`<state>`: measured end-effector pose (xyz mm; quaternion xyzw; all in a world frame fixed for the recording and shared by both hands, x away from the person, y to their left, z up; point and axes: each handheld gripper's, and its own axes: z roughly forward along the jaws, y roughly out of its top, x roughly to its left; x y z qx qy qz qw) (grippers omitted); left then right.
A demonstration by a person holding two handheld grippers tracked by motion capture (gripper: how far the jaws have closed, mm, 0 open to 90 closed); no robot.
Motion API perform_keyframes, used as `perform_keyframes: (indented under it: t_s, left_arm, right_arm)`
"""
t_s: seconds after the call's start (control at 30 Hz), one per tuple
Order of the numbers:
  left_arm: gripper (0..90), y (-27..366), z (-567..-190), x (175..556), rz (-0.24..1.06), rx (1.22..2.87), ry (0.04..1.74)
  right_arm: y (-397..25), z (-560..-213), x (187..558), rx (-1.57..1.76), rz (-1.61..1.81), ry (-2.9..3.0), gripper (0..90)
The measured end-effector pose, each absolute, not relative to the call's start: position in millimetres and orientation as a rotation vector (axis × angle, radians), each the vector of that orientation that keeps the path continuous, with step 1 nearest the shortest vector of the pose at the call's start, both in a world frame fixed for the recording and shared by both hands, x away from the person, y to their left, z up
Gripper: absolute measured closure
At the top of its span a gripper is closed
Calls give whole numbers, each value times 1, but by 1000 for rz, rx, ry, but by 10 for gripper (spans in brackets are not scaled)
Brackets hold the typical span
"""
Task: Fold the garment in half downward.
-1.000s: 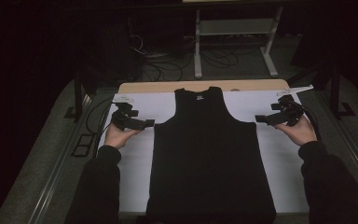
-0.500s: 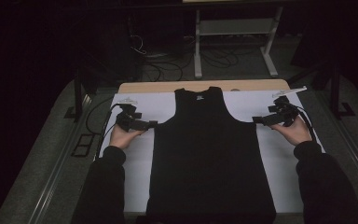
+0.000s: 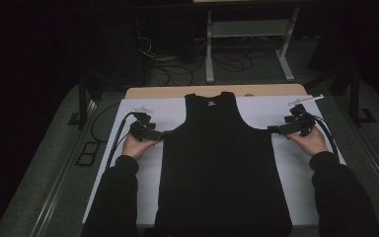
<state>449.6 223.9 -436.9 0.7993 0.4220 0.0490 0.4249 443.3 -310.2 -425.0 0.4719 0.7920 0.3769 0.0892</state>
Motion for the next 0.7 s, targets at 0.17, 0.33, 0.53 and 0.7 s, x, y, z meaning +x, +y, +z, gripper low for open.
perform_keyframes:
  t_s: [0.17,0.33,0.53,0.7]
  left_arm:
    - [0,224,-438,450,115,1990,1065]
    - [0,219,-443,450,91,2018,1063]
    - [55,216,-448,451,44,2037,1060]
    - [123,215,-448,451,52,2039,1071]
  right_arm:
    - [-306,-436,443,1399,1100,2382,0]
    - [-298,-442,443,1382,1093,2426,28]
    - [-293,-442,441,1359,1097,2442,138]
    - [-292,-445,442,1375,1066,2450,177]
